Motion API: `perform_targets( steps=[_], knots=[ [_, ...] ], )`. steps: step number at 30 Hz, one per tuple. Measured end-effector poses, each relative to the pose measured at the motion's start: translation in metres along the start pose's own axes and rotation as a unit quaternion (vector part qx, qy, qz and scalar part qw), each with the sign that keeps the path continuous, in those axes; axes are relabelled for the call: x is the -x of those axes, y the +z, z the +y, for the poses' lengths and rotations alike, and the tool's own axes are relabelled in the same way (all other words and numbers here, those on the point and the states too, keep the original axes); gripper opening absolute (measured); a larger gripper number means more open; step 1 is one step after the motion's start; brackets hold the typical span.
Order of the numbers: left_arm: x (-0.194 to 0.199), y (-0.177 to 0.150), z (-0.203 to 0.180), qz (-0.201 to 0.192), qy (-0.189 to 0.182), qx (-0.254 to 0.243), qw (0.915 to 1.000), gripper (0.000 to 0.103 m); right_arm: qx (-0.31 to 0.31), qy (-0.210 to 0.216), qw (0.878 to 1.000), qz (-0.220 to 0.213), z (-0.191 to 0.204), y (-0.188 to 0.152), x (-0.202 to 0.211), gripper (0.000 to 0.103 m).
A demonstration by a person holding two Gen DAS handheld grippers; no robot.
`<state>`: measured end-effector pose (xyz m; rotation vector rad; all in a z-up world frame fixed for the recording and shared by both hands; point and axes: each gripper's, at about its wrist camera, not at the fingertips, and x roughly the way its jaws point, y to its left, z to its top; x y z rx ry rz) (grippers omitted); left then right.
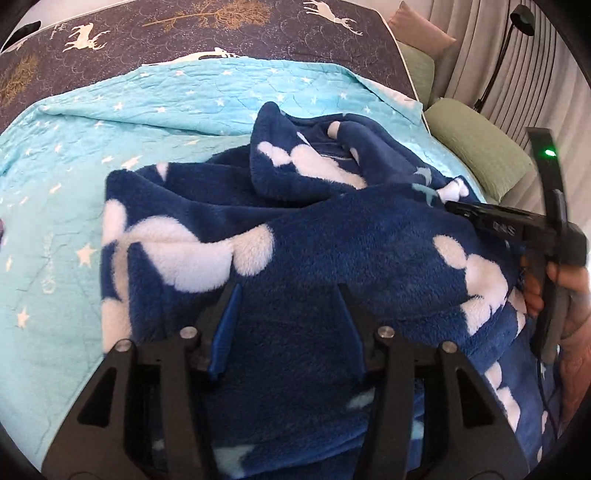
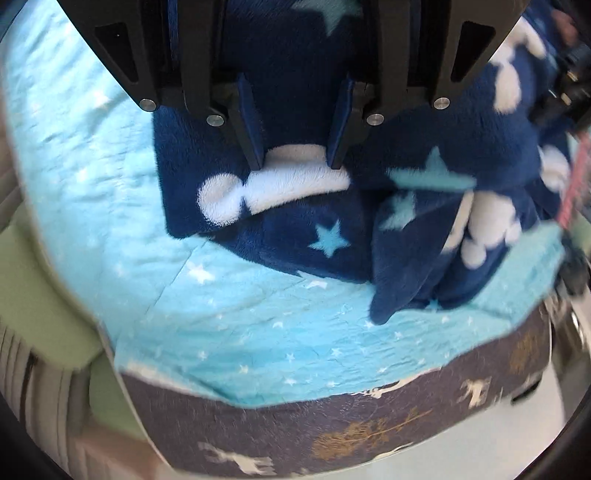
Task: Fold small clothes
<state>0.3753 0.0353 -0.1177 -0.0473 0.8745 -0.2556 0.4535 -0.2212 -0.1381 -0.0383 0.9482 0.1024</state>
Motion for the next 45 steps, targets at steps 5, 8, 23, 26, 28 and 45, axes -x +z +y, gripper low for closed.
perform_targets(
  steps=[5, 8, 23, 26, 28, 45],
  knots=[
    [0.063, -0.023, -0.013, -0.053, -0.024, -0.027, 0.9979, 0.064, -0.011, 0.117, 0.993, -0.027, 0.003, -0.028, 0.076, 0.037],
    [0.039, -0.039, -0.015, -0.001, 0.026, -0.055, 0.9981, 0.076, 0.017, 0.110, 0.994, 0.007, 0.017, -0.052, 0.080, 0.037],
    [0.209, -0.128, 0.010, -0.081, 0.029, -0.005, 0.9963, 0.081, -0.032, 0.110, 0.993, 0.001, -0.040, -0.171, 0.211, 0.049],
    [0.224, -0.159, 0.010, -0.073, 0.036, 0.017, 0.9966, 0.081, -0.057, 0.089, 0.994, 0.004, -0.063, -0.209, 0.233, 0.049],
    [0.233, -0.174, 0.002, -0.071, 0.021, 0.028, 0.9968, 0.081, -0.073, 0.097, 0.993, -0.003, -0.067, -0.229, 0.250, 0.049],
    [0.246, -0.279, -0.175, -0.020, -0.126, -0.191, 0.9733, 0.081, 0.044, 0.259, 0.965, 0.009, 0.052, -0.348, 0.307, 0.049]
  ],
)
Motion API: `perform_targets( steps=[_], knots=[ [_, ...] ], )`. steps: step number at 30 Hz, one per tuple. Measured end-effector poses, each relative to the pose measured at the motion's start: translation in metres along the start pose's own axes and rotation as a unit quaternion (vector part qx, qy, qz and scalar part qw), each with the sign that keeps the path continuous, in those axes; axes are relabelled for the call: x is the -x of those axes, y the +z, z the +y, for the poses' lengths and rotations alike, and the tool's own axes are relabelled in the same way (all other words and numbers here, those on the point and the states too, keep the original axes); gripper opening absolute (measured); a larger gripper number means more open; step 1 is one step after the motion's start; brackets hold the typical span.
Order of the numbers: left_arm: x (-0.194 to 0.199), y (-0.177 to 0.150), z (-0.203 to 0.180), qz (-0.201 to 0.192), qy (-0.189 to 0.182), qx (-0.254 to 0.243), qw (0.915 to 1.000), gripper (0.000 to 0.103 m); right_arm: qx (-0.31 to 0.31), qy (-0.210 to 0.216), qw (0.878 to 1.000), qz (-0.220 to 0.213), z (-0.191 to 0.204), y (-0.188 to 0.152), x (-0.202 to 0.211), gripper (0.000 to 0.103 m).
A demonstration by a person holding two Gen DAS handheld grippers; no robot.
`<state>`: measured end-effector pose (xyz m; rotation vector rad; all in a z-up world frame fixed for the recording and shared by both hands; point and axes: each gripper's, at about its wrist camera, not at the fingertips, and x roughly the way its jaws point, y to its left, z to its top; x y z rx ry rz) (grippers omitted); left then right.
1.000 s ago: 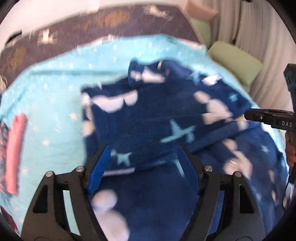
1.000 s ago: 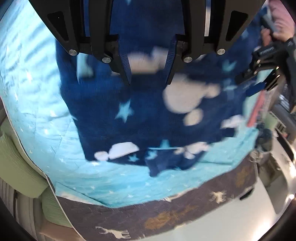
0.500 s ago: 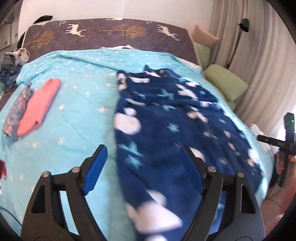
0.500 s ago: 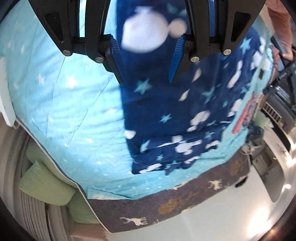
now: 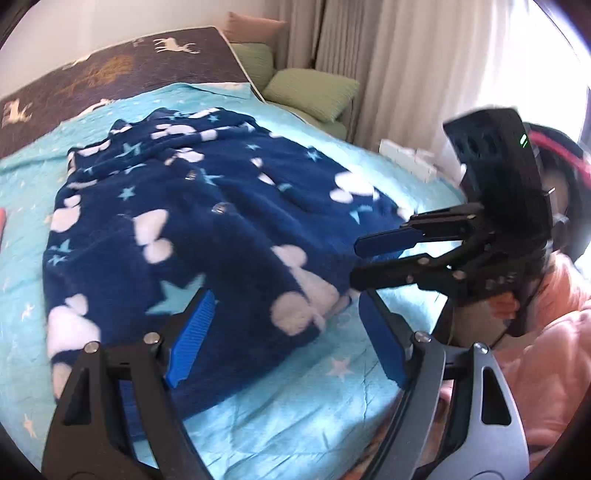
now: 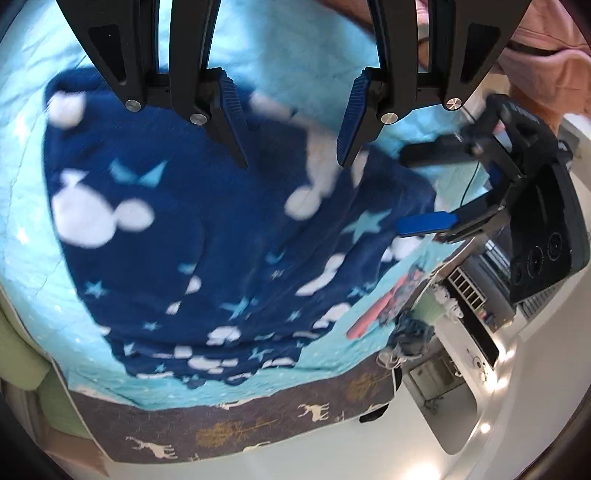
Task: Fold small clothes
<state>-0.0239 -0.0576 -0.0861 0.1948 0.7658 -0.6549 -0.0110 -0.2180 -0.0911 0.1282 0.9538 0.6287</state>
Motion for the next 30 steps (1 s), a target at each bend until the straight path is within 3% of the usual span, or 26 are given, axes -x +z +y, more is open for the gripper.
perform_targets(
  steps=[3, 4, 7, 8, 10, 13, 15, 21, 27, 29, 30],
  knots=[
    [-0.023, -0.004, -0.012, 0.026, 0.043, -0.026, 0.9984, 0.076, -0.014, 0.001, 1.000, -0.001, -0.003, -0.008, 0.000, 0.049],
    [-0.032, -0.004, -0.010, 0.039, 0.059, -0.025, 0.9971, 0.057, -0.020, -0.003, 1.000, -0.003, -0.006, -0.010, 0.001, 0.049],
    [-0.035, -0.001, 0.011, 0.059, 0.031, 0.043, 0.9968, 0.023, -0.028, -0.029, 0.999, -0.017, -0.010, -0.016, 0.007, 0.049],
    [-0.027, 0.001, 0.019, 0.051, 0.016, 0.067, 0.9963, 0.019, -0.021, -0.043, 0.999, -0.023, -0.008, -0.018, 0.010, 0.049],
    [-0.005, 0.008, 0.037, 0.025, 0.003, 0.106, 0.9941, 0.019, 0.009, -0.064, 0.997, -0.034, 0.001, -0.022, 0.016, 0.049],
    [0.017, 0.015, 0.052, -0.002, -0.005, 0.121, 0.9926, 0.019, 0.070, -0.071, 0.994, -0.040, 0.020, -0.023, 0.016, 0.049],
    [0.021, 0.017, 0.052, -0.004, 0.009, 0.115, 0.9933, 0.019, 0.105, -0.062, 0.992, -0.036, 0.031, -0.021, 0.010, 0.049],
    [0.012, 0.019, 0.050, -0.001, -0.006, 0.125, 0.9922, 0.019, 0.153, -0.051, 0.987, -0.016, 0.043, -0.015, -0.027, 0.049],
    [0.016, 0.023, 0.055, -0.005, 0.002, 0.123, 0.9923, 0.019, 0.203, -0.079, 0.976, -0.004, 0.047, -0.019, -0.052, 0.056],
    [0.017, 0.025, 0.058, -0.006, 0.002, 0.125, 0.9921, 0.019, 0.202, -0.092, 0.975, -0.009, 0.047, -0.019, -0.053, 0.043],
    [0.017, 0.026, 0.060, -0.008, 0.001, 0.126, 0.9920, 0.019, 0.193, -0.093, 0.977, -0.011, 0.044, -0.016, -0.053, 0.026]
  ],
)
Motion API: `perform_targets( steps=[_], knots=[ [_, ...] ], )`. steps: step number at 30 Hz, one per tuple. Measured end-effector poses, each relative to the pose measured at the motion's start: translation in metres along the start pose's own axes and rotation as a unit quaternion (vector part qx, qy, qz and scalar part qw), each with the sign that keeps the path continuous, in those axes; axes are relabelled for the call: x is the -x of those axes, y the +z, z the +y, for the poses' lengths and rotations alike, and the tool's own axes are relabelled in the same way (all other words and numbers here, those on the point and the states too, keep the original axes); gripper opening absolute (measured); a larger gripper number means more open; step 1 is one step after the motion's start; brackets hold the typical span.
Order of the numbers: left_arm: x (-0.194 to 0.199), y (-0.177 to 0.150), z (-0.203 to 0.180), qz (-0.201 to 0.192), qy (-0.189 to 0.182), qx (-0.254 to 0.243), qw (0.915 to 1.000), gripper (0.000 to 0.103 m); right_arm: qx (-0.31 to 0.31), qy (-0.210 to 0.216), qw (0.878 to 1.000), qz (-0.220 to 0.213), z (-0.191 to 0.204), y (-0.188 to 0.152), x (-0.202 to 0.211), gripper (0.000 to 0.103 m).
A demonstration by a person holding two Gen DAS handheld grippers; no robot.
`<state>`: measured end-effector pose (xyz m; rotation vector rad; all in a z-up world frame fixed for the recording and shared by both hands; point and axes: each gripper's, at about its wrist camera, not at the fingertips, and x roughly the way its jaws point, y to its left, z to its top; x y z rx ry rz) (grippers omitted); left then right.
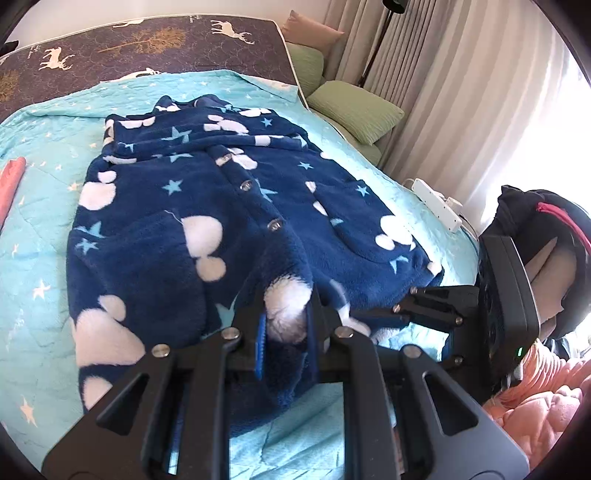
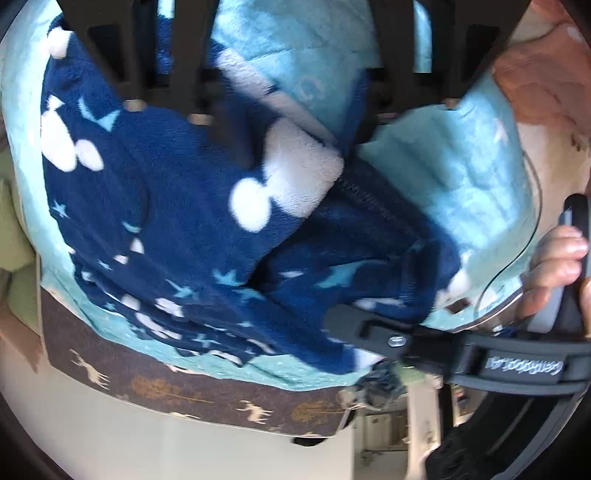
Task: Fold small clothes
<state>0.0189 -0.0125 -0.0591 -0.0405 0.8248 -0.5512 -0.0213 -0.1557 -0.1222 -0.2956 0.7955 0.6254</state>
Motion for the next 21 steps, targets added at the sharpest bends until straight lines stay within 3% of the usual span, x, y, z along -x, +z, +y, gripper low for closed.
perform_targets(
  steps=[1, 3, 6, 11, 14, 16, 21],
  knots=[
    [0.000, 0.001, 0.000, -0.001, -0.003, 0.001, 1.0000, 0.019, -0.019, 0.007, 1.000, -0.006, -0.007, 0.002, 0.002, 0.015],
    [0.002, 0.004, 0.000, -0.003, -0.012, -0.001, 0.9999, 0.019, -0.049, 0.018, 0.998, -0.024, -0.019, 0.007, 0.011, 0.013],
    [0.004, 0.006, -0.004, -0.005, -0.017, -0.011, 0.9998, 0.019, -0.055, 0.072, 0.995, -0.050, -0.023, 0.011, 0.032, 0.013],
    [-0.004, 0.007, -0.023, 0.003, -0.047, -0.041, 0.9980, 0.021, -0.016, 0.067, 0.997, -0.031, -0.011, 0.009, 0.032, 0.013],
    [-0.021, 0.001, -0.038, 0.030, -0.049, -0.073, 0.9957, 0.024, 0.004, 0.061, 0.998, 0.006, -0.003, 0.004, 0.015, 0.021],
    [-0.035, -0.006, -0.043, 0.055, -0.044, -0.087, 0.9937, 0.027, -0.011, 0.079, 0.997, 0.009, -0.002, -0.001, 0.014, 0.033],
    [-0.033, -0.021, -0.040, 0.074, -0.033, -0.087, 0.9929, 0.028, -0.060, 0.120, 0.991, -0.002, -0.019, -0.017, 0.037, 0.034]
  ],
)
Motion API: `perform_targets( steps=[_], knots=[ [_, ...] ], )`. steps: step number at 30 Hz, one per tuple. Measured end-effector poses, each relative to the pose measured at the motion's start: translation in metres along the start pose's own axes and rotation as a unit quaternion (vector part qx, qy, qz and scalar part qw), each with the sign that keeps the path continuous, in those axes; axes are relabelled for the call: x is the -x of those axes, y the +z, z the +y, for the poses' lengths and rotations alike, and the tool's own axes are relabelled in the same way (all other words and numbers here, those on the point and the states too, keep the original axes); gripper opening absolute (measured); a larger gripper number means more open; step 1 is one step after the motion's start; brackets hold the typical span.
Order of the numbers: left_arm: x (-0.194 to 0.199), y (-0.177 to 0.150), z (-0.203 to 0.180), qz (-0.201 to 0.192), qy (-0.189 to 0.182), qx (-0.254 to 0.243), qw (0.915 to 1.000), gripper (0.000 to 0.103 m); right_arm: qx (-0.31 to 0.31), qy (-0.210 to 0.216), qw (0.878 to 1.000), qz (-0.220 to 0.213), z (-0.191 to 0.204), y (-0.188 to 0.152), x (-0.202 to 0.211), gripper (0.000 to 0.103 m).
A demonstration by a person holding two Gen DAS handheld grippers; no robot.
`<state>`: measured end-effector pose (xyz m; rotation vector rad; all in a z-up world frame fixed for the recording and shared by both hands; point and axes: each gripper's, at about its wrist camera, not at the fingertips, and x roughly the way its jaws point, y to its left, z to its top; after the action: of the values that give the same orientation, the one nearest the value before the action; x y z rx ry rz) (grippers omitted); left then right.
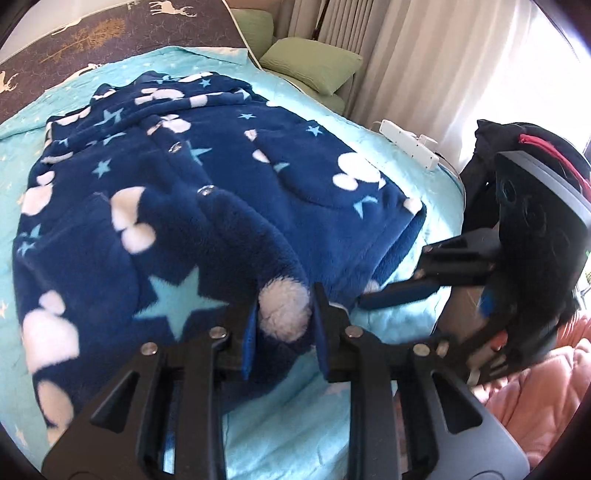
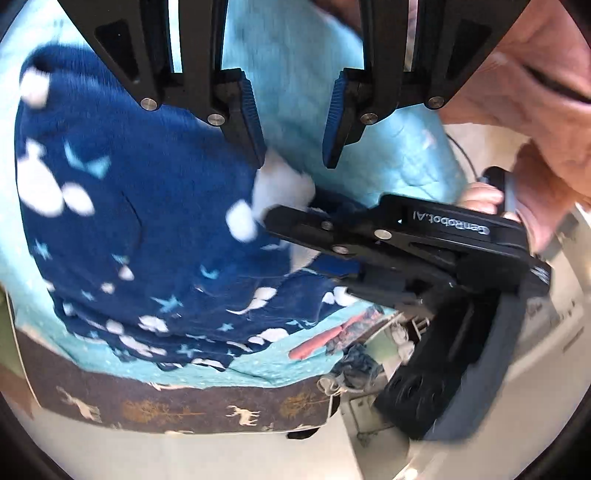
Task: Fold small clothes
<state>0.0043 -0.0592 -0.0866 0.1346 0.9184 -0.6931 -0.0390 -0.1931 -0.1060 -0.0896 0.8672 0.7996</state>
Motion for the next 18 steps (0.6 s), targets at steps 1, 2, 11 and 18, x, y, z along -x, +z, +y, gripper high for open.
perform_targets(
  steps=[1, 2, 11, 18],
  knots=[
    [0.006, -0.004, -0.001, -0.004, 0.002, -0.004, 1.0000, 0.031, -0.011, -0.006, 1.000, 0.004, -0.004, -0.005, 0.005, 0.034],
    [0.012, -0.009, -0.004, -0.008, 0.002, -0.010, 0.9999, 0.034, -0.017, -0.013, 1.000, 0.007, -0.006, -0.010, 0.009, 0.034],
    [0.005, -0.057, -0.013, 0.048, 0.016, -0.023, 0.9984, 0.038, -0.065, -0.089, 0.994, 0.005, -0.026, -0.026, 0.017, 0.034],
    [0.001, -0.037, -0.002, -0.005, 0.054, -0.002, 0.9985, 0.038, -0.012, -0.075, 0.997, 0.003, -0.007, -0.014, 0.003, 0.034]
  ],
)
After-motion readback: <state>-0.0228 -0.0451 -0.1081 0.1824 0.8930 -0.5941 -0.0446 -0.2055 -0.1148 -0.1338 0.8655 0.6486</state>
